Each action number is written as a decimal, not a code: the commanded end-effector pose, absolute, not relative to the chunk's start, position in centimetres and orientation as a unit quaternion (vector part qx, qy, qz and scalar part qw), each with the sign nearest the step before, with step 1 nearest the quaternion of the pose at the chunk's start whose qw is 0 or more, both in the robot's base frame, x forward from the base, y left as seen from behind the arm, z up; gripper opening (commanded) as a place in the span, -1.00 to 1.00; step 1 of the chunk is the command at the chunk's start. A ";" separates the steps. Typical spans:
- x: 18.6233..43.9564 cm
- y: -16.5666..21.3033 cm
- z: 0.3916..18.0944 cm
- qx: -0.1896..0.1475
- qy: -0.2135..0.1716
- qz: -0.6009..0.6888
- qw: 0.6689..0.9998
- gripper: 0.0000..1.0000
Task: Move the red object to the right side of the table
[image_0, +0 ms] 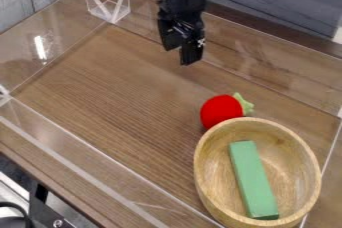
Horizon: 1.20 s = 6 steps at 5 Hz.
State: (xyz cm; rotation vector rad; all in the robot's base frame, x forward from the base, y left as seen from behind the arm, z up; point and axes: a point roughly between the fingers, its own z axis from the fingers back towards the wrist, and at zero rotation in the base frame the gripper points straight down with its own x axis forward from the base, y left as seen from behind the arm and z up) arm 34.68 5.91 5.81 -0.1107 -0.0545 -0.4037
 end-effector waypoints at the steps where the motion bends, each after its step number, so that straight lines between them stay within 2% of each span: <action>1: 35.7 6.2 7.5 -0.045 -0.058 -0.201 0.977 1.00; 6: 35.7 6.2 7.7 -0.058 -0.070 -0.190 0.978 1.00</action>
